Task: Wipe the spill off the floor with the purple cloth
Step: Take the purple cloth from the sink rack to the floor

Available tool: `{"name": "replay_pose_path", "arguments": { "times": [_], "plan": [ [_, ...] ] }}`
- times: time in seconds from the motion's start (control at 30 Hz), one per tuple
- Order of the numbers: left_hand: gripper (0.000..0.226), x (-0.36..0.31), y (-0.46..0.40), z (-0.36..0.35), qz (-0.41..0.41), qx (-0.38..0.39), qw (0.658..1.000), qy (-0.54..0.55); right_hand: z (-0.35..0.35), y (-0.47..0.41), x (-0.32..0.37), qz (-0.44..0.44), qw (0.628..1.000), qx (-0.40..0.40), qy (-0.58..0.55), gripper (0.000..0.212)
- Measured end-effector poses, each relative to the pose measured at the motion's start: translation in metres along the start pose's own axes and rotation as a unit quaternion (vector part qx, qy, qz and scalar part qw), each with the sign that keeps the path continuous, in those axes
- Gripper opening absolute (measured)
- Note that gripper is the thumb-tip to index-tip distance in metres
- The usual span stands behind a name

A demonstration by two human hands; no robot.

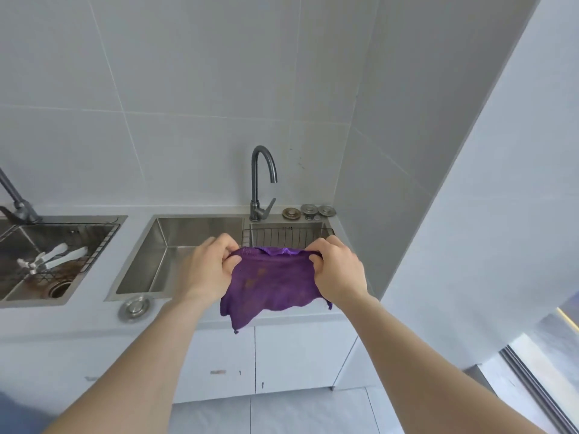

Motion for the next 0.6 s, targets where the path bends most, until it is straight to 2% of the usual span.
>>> {"name": "replay_pose_path", "arguments": {
  "times": [0.33,0.6],
  "plan": [
    [0.011,-0.04,0.081,-0.031,0.01,0.026,1.0,0.005,0.023,0.079,-0.052,-0.023,0.999,0.016,-0.03,0.02],
    [0.006,-0.035,0.156,-0.116,0.045,0.091,0.995,0.02,-0.02,0.147,-0.119,-0.067,0.994,0.065,-0.055,0.015]
  ]
}}
Point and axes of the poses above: each hand's wrist, its own y-axis away from the middle knuckle, its own z-axis out of the back of the hand, x = y × z, the point moved 3 cm from there along -y, towards the middle knuckle, and after that the axes turned 5 degrees about -y, right-handed, at the moved point
